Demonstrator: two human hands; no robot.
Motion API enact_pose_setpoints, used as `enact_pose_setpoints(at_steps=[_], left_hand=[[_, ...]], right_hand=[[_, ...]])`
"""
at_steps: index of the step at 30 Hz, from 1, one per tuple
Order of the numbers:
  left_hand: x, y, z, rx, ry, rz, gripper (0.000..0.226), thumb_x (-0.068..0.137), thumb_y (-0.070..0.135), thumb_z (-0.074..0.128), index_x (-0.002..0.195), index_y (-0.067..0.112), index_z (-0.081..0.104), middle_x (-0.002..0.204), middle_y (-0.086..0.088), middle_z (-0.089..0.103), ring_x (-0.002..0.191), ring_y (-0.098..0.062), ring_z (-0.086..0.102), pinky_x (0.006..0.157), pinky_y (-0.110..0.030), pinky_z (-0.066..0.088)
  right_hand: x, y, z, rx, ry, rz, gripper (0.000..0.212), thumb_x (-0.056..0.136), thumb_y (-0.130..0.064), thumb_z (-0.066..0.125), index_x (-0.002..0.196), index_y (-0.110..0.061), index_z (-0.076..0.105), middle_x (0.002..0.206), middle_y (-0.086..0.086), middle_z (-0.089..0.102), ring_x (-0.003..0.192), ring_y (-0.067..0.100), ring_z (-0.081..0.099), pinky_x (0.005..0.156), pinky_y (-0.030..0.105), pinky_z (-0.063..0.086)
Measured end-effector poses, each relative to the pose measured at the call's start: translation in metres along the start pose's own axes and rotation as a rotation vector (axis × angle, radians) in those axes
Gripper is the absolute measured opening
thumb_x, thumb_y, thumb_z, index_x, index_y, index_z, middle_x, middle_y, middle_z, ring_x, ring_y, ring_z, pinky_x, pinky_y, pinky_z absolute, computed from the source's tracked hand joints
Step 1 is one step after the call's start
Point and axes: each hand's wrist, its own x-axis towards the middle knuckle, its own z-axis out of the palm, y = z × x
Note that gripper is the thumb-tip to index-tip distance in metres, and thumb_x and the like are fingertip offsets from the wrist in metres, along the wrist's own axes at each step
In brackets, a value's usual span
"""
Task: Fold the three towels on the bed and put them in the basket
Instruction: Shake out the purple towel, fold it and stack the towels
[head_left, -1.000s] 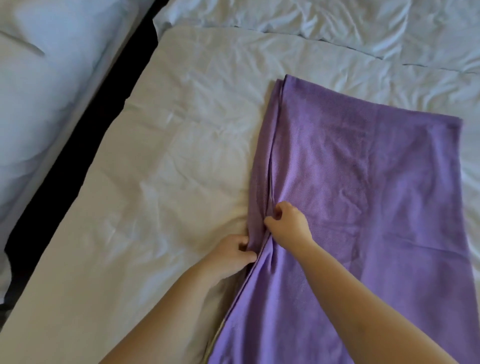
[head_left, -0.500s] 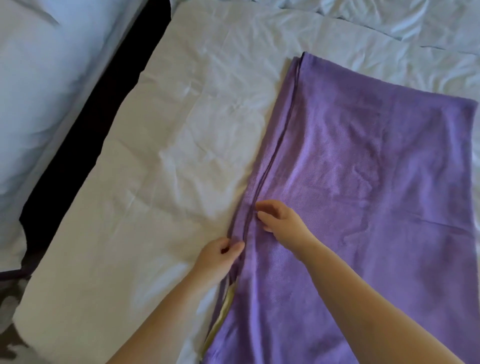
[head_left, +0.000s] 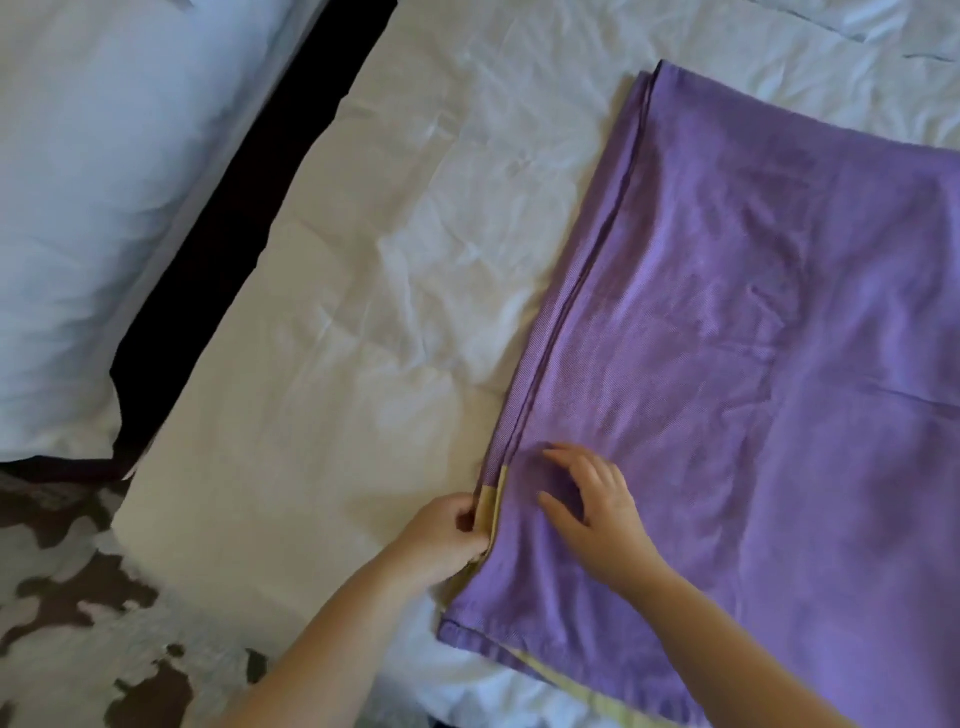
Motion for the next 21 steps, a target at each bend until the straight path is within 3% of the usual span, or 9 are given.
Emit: enact_pose_setpoints(at_steps=[2, 4, 7, 9, 12, 15, 17, 19, 21], left_hand=[[-0.008, -0.012, 0.000, -0.041, 0.169, -0.018, 0.019, 0.081, 0.003, 0.058, 0.069, 0.018, 0.058, 0.055, 0.009, 0.053, 0.054, -0.009, 0.048, 0.049, -0.020, 0.037], [-0.017, -0.025, 0.003, -0.110, 0.271, -0.023, 0.019, 0.084, 0.018, 0.061, 0.066, 0.014, 0.058, 0.053, 0.007, 0.051, 0.053, -0.009, 0.046, 0.054, -0.027, 0.037], [-0.034, -0.039, 0.019, -0.059, 0.075, -0.036, 0.029, 0.072, 0.040, 0.056, 0.077, 0.012, 0.064, 0.063, 0.006, 0.056, 0.058, -0.006, 0.050, 0.058, -0.022, 0.038], [-0.043, -0.051, 0.026, -0.090, 0.085, -0.054, 0.017, 0.073, 0.033, 0.057, 0.074, 0.017, 0.064, 0.061, 0.006, 0.060, 0.053, -0.004, 0.055, 0.051, -0.017, 0.043], [-0.056, -0.068, 0.031, -0.201, 0.328, -0.085, 0.012, 0.084, 0.020, 0.060, 0.073, 0.016, 0.063, 0.062, 0.002, 0.063, 0.058, -0.013, 0.062, 0.057, -0.032, 0.055], [-0.071, -0.073, 0.044, -0.080, 0.545, -0.022, 0.011, 0.085, 0.021, 0.066, 0.084, 0.021, 0.054, 0.083, 0.004, 0.061, 0.073, -0.016, 0.060, 0.061, -0.027, 0.048], [-0.078, -0.072, 0.055, 0.017, 0.665, 0.081, 0.016, 0.084, 0.018, 0.067, 0.096, 0.020, 0.057, 0.099, 0.004, 0.053, 0.087, -0.017, 0.056, 0.072, -0.029, 0.047], [-0.083, -0.067, 0.063, 0.152, 0.733, 0.191, 0.015, 0.085, 0.017, 0.063, 0.100, 0.016, 0.066, 0.101, 0.001, 0.056, 0.099, -0.020, 0.051, 0.085, -0.036, 0.046], [-0.088, -0.058, 0.070, 0.140, 0.791, 0.178, 0.019, 0.087, 0.029, 0.061, 0.102, 0.018, 0.066, 0.106, -0.003, 0.054, 0.103, -0.021, 0.047, 0.086, -0.037, 0.045]], right_hand=[[-0.016, 0.000, 0.009, -0.039, -0.005, -0.013, 0.043, 0.085, -0.026, 0.067, 0.127, -0.019, 0.056, 0.135, -0.007, 0.051, 0.123, 0.019, 0.046, 0.106, 0.030, 0.033], [-0.031, 0.003, 0.016, -0.062, 0.005, -0.020, 0.044, 0.085, -0.027, 0.067, 0.127, -0.018, 0.056, 0.137, -0.006, 0.049, 0.126, 0.019, 0.045, 0.108, 0.032, 0.033], [-0.051, 0.008, 0.024, -0.135, -0.056, -0.020, 0.049, 0.088, -0.036, 0.060, 0.134, -0.024, 0.048, 0.147, -0.010, 0.038, 0.138, 0.015, 0.030, 0.115, 0.031, 0.023], [-0.064, 0.010, 0.029, -0.182, -0.079, -0.037, 0.052, 0.089, -0.041, 0.057, 0.138, -0.028, 0.044, 0.151, -0.013, 0.031, 0.142, 0.012, 0.022, 0.116, 0.029, 0.017], [-0.085, 0.013, 0.031, -0.227, -0.085, -0.080, 0.053, 0.089, -0.042, 0.058, 0.138, -0.027, 0.044, 0.151, -0.012, 0.031, 0.143, 0.013, 0.021, 0.115, 0.029, 0.017], [-0.106, 0.016, 0.030, -0.259, -0.103, -0.074, 0.053, 0.090, -0.045, 0.054, 0.139, -0.029, 0.042, 0.151, -0.013, 0.028, 0.143, 0.012, 0.019, 0.116, 0.030, 0.016], [-0.118, 0.018, 0.028, -0.248, -0.094, -0.070, 0.051, 0.089, -0.044, 0.056, 0.136, -0.028, 0.046, 0.149, -0.012, 0.033, 0.140, 0.014, 0.024, 0.114, 0.032, 0.020], [-0.130, 0.021, 0.024, -0.242, -0.082, -0.072, 0.050, 0.087, -0.042, 0.059, 0.133, -0.026, 0.049, 0.145, -0.011, 0.038, 0.135, 0.015, 0.031, 0.111, 0.033, 0.026], [-0.140, 0.025, 0.021, -0.247, -0.071, -0.072, 0.049, 0.086, -0.042, 0.062, 0.131, -0.025, 0.052, 0.141, -0.010, 0.042, 0.131, 0.016, 0.036, 0.107, 0.033, 0.029]])
